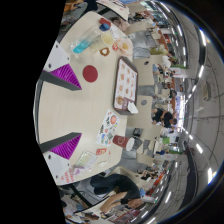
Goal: Pour water
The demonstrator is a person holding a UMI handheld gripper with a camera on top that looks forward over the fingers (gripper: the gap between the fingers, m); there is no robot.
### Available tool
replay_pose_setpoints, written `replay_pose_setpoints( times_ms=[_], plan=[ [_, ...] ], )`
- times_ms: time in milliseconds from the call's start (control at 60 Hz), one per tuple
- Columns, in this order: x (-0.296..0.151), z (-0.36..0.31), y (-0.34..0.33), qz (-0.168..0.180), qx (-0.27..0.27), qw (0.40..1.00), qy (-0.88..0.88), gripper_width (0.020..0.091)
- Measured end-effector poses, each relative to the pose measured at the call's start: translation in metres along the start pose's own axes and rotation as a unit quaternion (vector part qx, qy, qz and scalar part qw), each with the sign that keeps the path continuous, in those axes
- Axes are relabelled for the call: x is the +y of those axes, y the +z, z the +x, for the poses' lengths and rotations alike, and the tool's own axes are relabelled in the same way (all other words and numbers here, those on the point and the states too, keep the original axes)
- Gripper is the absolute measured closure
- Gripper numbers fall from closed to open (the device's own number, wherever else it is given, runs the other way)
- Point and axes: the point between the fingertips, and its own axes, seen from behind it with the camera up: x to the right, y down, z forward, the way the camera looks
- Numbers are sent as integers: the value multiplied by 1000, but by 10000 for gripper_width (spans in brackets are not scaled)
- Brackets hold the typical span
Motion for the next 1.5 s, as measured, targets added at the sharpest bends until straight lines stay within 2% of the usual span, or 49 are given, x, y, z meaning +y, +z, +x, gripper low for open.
replay_pose_setpoints(
  times_ms=[200,400,533,667,900,983,1067,1083,1183,1317,1400,1500],
  plan=[
    [27,-33,-4,-13,29,999,16,253],
    [73,-111,-17,-39,36,998,35,251],
    [80,-185,-13,-25,6,998,55,249],
    [60,-244,4,16,-18,998,52,251],
    [21,-283,57,61,-18,996,64,255],
    [15,-287,71,72,-9,995,70,335],
    [7,-287,81,86,-4,994,72,516],
    [7,-287,82,88,-3,993,73,534],
    [4,-288,83,101,5,993,67,567],
    [1,-288,85,104,7,992,65,669],
    [0,-289,86,90,10,994,62,670],
    [-10,-280,80,89,31,995,41,669]
  ],
)
